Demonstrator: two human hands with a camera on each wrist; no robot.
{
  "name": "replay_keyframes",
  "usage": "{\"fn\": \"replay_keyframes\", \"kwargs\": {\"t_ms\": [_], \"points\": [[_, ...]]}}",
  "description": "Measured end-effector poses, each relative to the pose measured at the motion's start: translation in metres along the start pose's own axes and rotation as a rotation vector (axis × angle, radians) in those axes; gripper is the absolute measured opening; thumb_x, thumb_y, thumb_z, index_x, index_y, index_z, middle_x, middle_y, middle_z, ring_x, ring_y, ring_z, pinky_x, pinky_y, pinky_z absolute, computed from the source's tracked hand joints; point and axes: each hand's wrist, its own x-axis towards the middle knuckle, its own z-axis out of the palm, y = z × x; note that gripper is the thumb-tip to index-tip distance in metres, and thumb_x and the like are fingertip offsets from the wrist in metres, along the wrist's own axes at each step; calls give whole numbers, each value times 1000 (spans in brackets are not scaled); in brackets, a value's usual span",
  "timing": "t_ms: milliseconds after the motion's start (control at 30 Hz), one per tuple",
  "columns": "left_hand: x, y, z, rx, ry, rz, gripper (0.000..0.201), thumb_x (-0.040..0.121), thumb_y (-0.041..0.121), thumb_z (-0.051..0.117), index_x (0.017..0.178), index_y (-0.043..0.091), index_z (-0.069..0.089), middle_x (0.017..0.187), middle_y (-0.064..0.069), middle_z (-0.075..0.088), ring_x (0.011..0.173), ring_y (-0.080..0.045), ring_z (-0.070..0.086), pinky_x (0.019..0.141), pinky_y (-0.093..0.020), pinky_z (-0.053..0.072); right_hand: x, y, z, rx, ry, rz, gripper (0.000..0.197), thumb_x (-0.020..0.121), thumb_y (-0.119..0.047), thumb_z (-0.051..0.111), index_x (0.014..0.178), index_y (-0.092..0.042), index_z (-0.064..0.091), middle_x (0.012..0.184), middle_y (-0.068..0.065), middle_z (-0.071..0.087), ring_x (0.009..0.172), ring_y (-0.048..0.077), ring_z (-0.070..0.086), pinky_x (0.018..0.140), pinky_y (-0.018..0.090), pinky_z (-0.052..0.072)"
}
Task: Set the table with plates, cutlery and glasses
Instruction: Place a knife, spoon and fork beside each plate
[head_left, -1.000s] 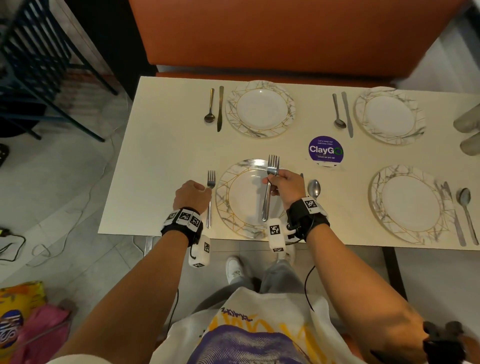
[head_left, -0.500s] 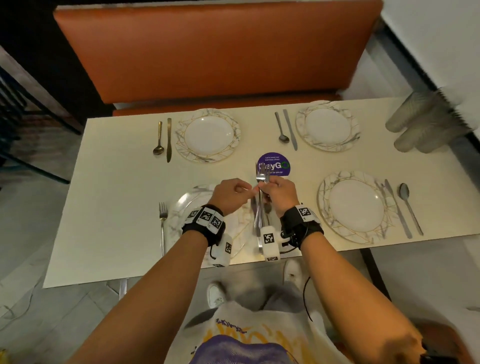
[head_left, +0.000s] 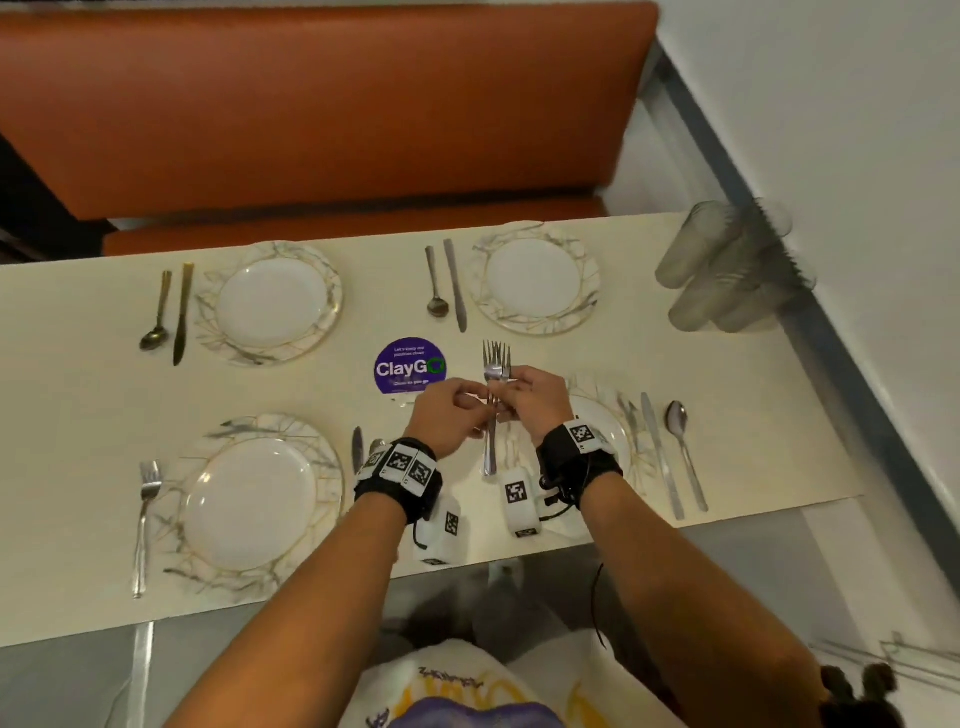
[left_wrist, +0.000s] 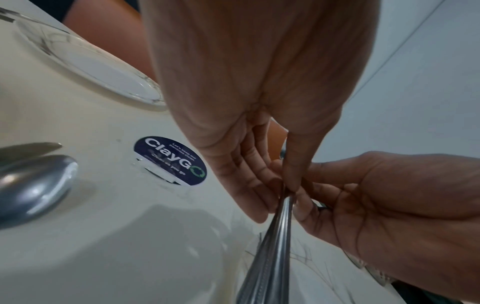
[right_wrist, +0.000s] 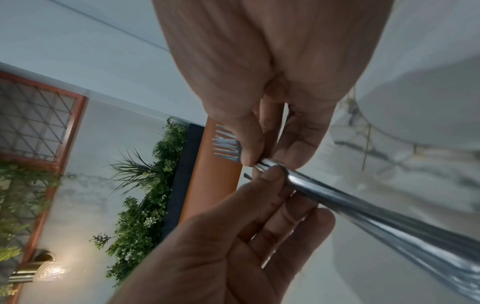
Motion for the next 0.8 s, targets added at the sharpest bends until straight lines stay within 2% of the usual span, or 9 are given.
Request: {"fn": "replay_keyframes", "kwargs": {"t_ms": [100,167,233,300,367,467,600,800], "points": [[7,6,16,-42,17,-30,32,89,-3,74,120,-1,64,94,-23,77,75,-24,76,65,-30,64,10,-1,-19,2,-3,31,19,86,-2,73,104,-8,74,90,17,77,73,30,68,72,42,61],[12,6,24,-71,52,-60,35,90,-7,73,123,-2,63,97,-27,74,75,-24,74,61,-28,63,15,0,-29,0,-1,48,18,85,-1,72,102,-6,73,87,17,77,73,31,67,76,45,60],[14,3,28,-67,84,-71,29,90,-7,72,118,-4,65,97,-29,72,77,-27,72,60,-29,63,18,0,-38,-12,-6,58,18,88,-3,68,106,-3,72,86,17,77,72,28,65,70,40,59],[14,-2,29,-58,116,-73,20,92,-4,70,112,-3,70,93,-24,73,80,-29,72,63,-33,65,21,1,-44,-24,-5,70,15,92,-7,66,106,-5,72,84,15,78,71,26,65,65,35,57],[12,-8,28,-51,151,-97,13,96,1,67,109,1,72,92,-18,74,78,-24,73,64,-32,65,22,3,-49,-30,-6,78,11,93,-10,65,100,-7,73,82,14,78,69,26,63,62,33,55],[5,-21,23,-53,201,-174,9,99,7,67,103,4,74,90,-16,75,74,-21,73,63,-30,65,21,7,-54,-31,-11,88,15,94,-13,65,99,0,72,81,15,77,64,25,59,57,31,51],[-4,-46,21,0,190,-277,21,98,-3,58,93,5,76,92,-20,76,75,-27,73,57,-27,62,14,18,-59,-52,-25,80,12,95,-13,65,95,-4,72,81,13,77,61,21,59,57,31,50],[-13,-74,30,44,158,-364,21,96,-6,60,89,1,78,87,-21,78,66,-25,70,67,-34,65,-3,37,-61,-31,-49,98,10,94,-13,65,94,-6,73,83,13,77,66,23,57,59,33,49]]}}
